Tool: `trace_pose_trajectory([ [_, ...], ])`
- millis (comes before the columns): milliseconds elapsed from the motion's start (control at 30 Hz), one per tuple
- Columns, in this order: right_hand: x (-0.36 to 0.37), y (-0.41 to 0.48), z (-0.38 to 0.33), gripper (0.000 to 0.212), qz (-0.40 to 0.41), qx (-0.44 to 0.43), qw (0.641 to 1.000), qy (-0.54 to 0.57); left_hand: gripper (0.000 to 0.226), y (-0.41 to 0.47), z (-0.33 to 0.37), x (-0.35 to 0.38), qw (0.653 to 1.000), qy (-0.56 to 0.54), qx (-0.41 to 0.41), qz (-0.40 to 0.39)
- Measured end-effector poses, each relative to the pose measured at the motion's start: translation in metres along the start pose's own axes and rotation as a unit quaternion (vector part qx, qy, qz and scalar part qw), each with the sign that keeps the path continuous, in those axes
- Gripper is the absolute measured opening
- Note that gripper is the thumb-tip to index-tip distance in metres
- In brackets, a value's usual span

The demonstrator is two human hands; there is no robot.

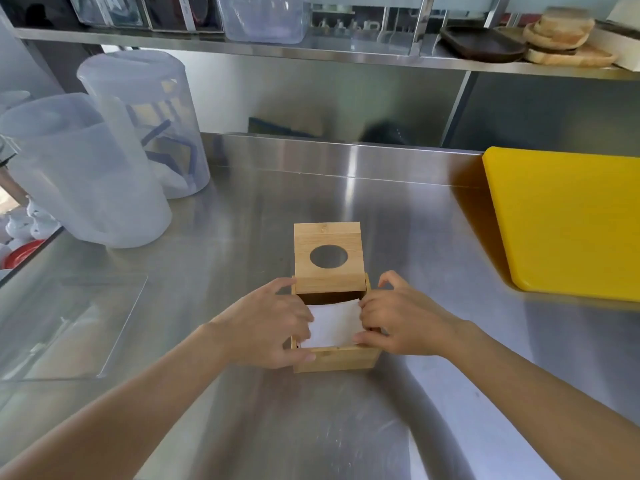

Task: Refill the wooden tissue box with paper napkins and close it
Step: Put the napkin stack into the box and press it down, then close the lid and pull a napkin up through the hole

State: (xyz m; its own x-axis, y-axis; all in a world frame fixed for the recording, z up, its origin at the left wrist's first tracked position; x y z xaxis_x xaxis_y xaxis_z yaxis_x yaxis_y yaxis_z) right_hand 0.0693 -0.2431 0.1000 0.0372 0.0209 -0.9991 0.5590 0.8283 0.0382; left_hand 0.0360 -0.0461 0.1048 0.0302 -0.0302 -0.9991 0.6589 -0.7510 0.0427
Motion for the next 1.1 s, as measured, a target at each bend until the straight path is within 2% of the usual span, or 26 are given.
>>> trace_pose_trajectory([
  [67,0.003,0.000,-0.003,0.061,0.015,-0.015,1.000,-0.013,0.046,0.000,0.001,0.004,1.000,0.013,0.005,0.015],
  [167,0.011,-0.001,-0.002,0.072,-0.040,-0.029,0.999,0.008,0.044,-0.004,0.001,0.014,1.000,0.005,0.013,-0.004],
  [233,0.013,-0.001,0.000,0.079,-0.045,-0.026,0.998,0.027,0.043,-0.004,0.000,0.016,1.000,0.000,0.009,-0.009],
  [367,0.017,0.001,0.001,0.076,-0.038,-0.023,0.998,0.048,0.046,-0.002,0.001,0.016,1.000,-0.004,0.013,-0.021],
  [500,0.017,-0.004,0.002,0.067,0.003,-0.018,0.996,0.082,0.048,-0.002,0.000,0.014,0.999,-0.042,0.007,-0.013],
  [567,0.012,-0.007,0.002,0.060,0.064,0.012,0.989,0.136,0.049,-0.003,-0.004,0.005,0.990,-0.138,-0.031,0.020],
  [633,0.005,-0.010,0.009,0.054,0.195,0.075,0.958,0.196,0.044,-0.002,-0.011,-0.009,0.956,-0.255,-0.110,0.098],
  [700,-0.002,-0.008,0.021,0.033,0.274,0.196,0.900,0.276,0.028,-0.001,-0.023,-0.018,0.894,-0.328,-0.239,0.189],
  [767,0.000,-0.002,0.036,0.008,0.268,0.319,0.829,0.374,0.016,-0.001,-0.036,-0.013,0.799,-0.386,-0.369,0.276],
  [833,0.005,0.005,0.047,0.007,0.251,0.389,0.768,0.443,0.017,0.001,-0.046,0.000,0.702,-0.442,-0.455,0.325],
  [867,0.008,0.009,0.052,0.006,0.245,0.405,0.744,0.472,0.013,0.003,-0.050,0.006,0.670,-0.461,-0.485,0.322],
  [900,0.010,0.013,0.054,0.009,0.233,0.416,0.726,0.495,0.004,0.006,-0.052,0.011,0.647,-0.478,-0.507,0.309],
  [967,0.016,0.021,0.055,0.019,0.185,0.426,0.710,0.530,0.020,0.012,-0.051,0.018,0.613,-0.510,-0.531,0.287],
  [1033,0.019,0.028,0.053,0.021,0.152,0.423,0.698,0.557,0.024,0.020,-0.048,0.022,0.606,-0.529,-0.529,0.271],
  [1100,0.021,0.035,0.051,0.016,0.147,0.412,0.687,0.580,0.014,0.027,-0.044,0.024,0.613,-0.544,-0.519,0.243],
])
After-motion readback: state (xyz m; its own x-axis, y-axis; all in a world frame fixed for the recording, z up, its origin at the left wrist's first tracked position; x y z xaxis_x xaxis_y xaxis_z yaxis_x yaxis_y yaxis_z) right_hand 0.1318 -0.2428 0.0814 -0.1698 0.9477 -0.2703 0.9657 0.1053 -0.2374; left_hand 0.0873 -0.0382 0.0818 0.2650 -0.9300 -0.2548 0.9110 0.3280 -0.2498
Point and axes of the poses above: each hand's wrist, its own y-axis towards the middle knuckle, its own x-axis out of the palm, z = x × y, the point moved 3 cm from there along y, towards the middle knuckle, and after that the axes turned 5 degrees about z, right-handed, at the moved point
